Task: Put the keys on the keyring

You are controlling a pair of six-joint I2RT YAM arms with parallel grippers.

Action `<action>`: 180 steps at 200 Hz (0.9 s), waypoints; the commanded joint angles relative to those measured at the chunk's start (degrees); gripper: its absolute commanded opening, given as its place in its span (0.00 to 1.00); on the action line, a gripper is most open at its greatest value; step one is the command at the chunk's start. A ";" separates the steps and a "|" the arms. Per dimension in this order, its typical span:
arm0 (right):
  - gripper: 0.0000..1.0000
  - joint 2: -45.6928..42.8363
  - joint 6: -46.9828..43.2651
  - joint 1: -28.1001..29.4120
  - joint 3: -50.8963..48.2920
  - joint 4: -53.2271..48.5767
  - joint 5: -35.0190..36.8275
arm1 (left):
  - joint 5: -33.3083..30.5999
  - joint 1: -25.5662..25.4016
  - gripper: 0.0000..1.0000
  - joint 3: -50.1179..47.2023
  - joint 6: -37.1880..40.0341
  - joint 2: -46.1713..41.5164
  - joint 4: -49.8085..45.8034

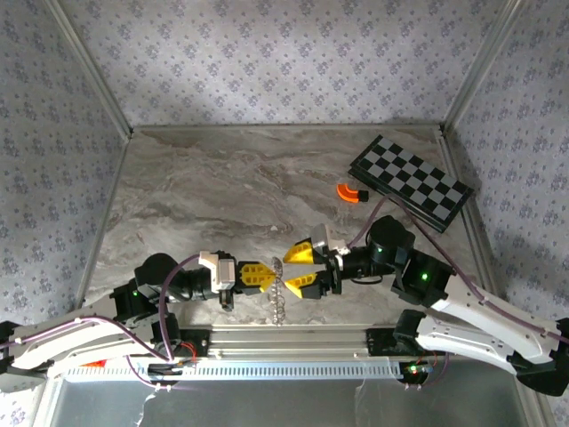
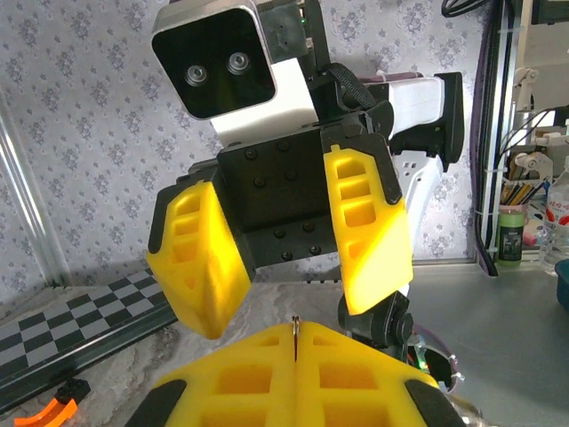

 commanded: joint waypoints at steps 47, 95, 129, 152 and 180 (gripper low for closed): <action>0.38 0.71 -0.46 0.98 -0.50 1.87 0.25 | 0.20 -0.27 0.00 0.43 -0.97 -0.57 5.26; 0.30 2.23 -0.70 1.58 0.04 2.35 0.96 | 0.20 -0.28 0.00 0.18 -1.08 -1.11 4.89; 0.20 2.98 -1.11 1.93 0.63 2.20 1.73 | -0.15 -0.22 0.00 -0.19 -1.14 -1.53 4.77; 0.19 2.97 -0.98 2.30 0.16 2.96 1.77 | -0.46 -0.23 0.00 -0.39 -1.21 -1.90 4.37; 0.18 3.85 -1.01 2.61 0.02 3.80 2.30 | -1.19 -0.26 0.00 -0.45 -0.92 -2.01 4.13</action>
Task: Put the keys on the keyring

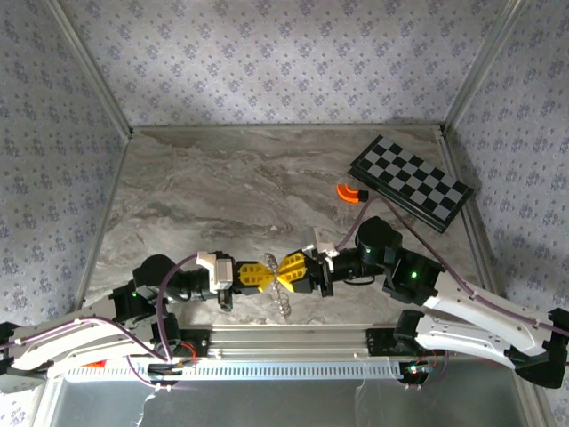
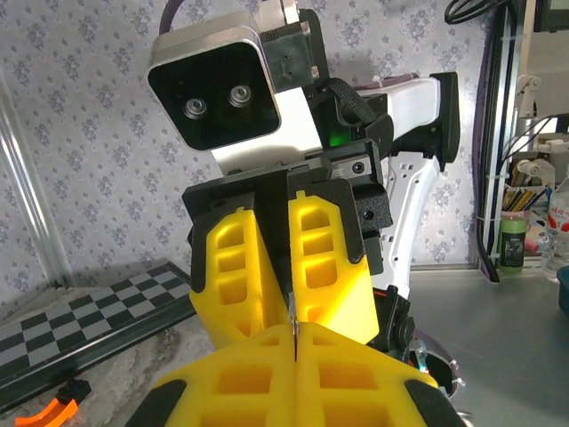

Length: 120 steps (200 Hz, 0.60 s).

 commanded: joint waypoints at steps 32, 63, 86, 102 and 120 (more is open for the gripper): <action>0.11 1.64 -0.83 1.45 1.28 1.36 2.35 | -1.53 -0.25 0.00 0.08 -0.09 -1.60 3.58; 0.00 1.65 -0.87 1.94 0.65 2.49 3.98 | -2.72 -0.27 0.00 -0.31 -0.09 -2.60 2.78; 0.00 1.59 -1.60 1.95 1.05 1.51 4.56 | -3.41 -0.28 0.00 -0.65 0.13 -3.18 2.40; 0.00 1.37 -2.00 2.03 1.07 0.87 5.03 | -3.71 -0.29 0.00 -1.04 0.06 -3.40 2.68; 0.00 1.05 -2.32 2.20 0.47 1.15 5.03 | -4.05 -0.27 0.00 -1.67 -0.11 -3.41 3.33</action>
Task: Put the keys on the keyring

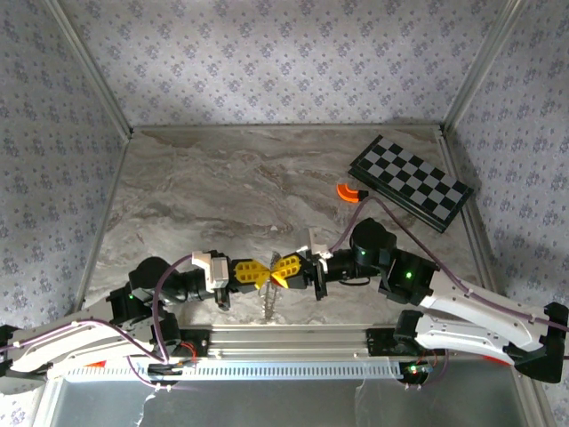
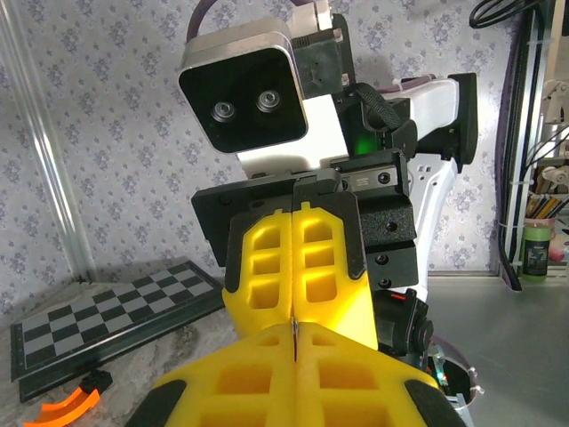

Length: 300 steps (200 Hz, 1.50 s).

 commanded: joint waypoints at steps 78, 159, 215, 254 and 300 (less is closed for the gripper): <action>0.11 -1.41 -1.80 0.72 -1.07 1.79 -0.12 | 0.66 -0.26 0.00 -0.44 -0.33 -0.85 5.50; 0.16 -3.06 -0.99 0.72 -2.97 4.51 -0.63 | 2.09 -0.21 0.00 -1.04 -1.42 0.14 8.20; 0.29 -3.59 1.00 0.76 -4.06 8.30 -0.83 | 2.95 -0.25 0.00 -1.16 -1.66 0.93 9.37; 0.28 -4.16 2.35 0.74 -5.19 10.85 -0.35 | 3.53 -0.26 0.00 -1.55 -1.92 1.65 10.47; 0.20 -4.69 2.20 0.72 -5.08 10.27 0.03 | 3.85 -0.26 0.00 -2.60 -2.56 1.40 12.19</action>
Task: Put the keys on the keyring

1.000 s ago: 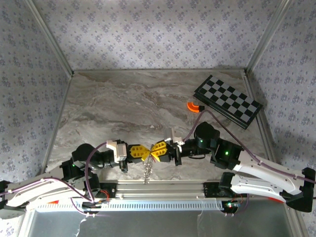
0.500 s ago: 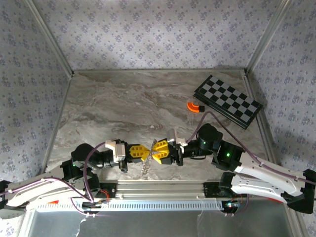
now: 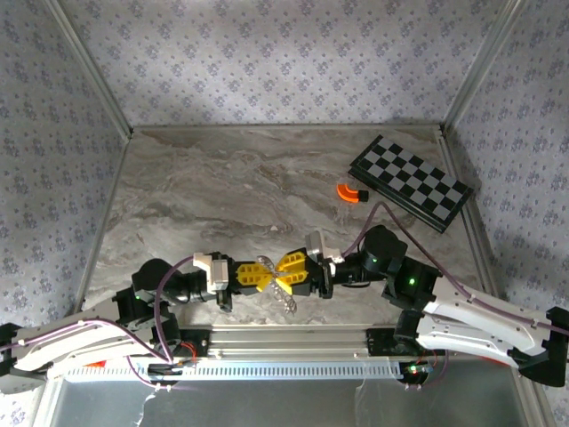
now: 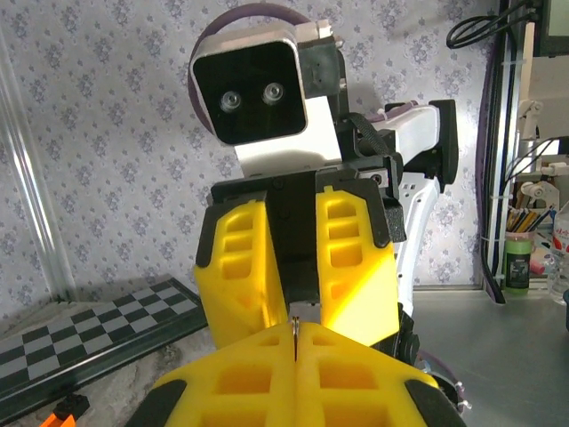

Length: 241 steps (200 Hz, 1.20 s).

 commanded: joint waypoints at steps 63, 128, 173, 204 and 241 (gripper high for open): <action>0.15 -0.58 -1.08 0.30 0.64 -1.39 1.10 | 1.08 -0.29 0.00 -0.60 -1.17 -0.10 6.69; 0.20 -0.56 -2.76 0.04 1.62 -5.12 1.27 | 0.53 -0.29 0.00 -0.10 -0.74 -0.05 5.44; 0.27 -0.92 -1.90 -0.48 1.13 -5.91 1.79 | 0.59 -0.29 0.00 0.65 -0.59 -0.03 4.83; 0.31 -3.30 0.09 -0.32 -1.87 -5.18 1.90 | 0.46 -0.26 0.00 1.05 -0.50 0.10 4.54; 0.43 -5.85 0.91 0.22 -4.12 -5.49 3.02 | 0.38 -0.25 0.00 1.24 -0.68 0.16 4.37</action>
